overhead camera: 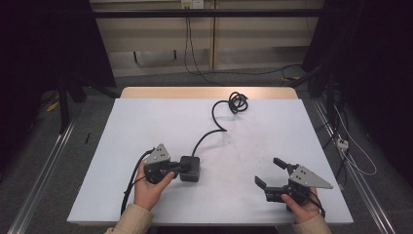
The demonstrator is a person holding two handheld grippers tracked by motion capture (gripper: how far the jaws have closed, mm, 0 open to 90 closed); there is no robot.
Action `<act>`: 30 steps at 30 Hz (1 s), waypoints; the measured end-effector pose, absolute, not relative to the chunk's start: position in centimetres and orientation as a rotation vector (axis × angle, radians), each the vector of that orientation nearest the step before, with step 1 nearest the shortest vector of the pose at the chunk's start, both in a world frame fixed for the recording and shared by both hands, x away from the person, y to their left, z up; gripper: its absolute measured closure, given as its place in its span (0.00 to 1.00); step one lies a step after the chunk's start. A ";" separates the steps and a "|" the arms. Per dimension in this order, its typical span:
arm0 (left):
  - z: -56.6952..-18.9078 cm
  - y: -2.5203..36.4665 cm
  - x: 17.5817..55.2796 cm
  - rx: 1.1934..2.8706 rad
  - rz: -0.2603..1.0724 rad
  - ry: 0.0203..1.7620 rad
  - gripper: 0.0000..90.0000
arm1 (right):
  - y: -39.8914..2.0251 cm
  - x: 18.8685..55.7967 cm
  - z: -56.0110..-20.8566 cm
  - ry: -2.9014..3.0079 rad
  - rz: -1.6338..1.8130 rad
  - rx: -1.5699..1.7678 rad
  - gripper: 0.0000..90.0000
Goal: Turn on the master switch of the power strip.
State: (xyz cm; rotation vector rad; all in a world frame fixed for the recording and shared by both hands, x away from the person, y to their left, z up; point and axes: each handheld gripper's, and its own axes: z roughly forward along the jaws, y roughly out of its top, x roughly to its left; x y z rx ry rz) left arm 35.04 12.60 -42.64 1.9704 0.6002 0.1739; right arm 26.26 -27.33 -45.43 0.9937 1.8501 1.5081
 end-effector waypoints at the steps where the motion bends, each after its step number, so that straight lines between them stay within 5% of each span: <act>1: -42.7 12.6 35.0 1.968 0.167 0.599 1.00 | -27.3 26.2 -45.4 1.849 1.510 0.994 0.07; 8: -42.3 12.8 35.1 1.933 0.145 0.611 0.99 | -27.5 26.3 -45.5 1.847 1.509 0.994 0.07; 11: -42.2 12.8 35.0 1.932 0.137 0.620 0.86 | -27.4 26.3 -45.5 1.847 1.508 0.995 0.07; 30: -41.8 13.4 34.9 1.906 0.132 0.671 0.51 | -27.0 26.7 -45.5 1.858 1.511 0.983 0.07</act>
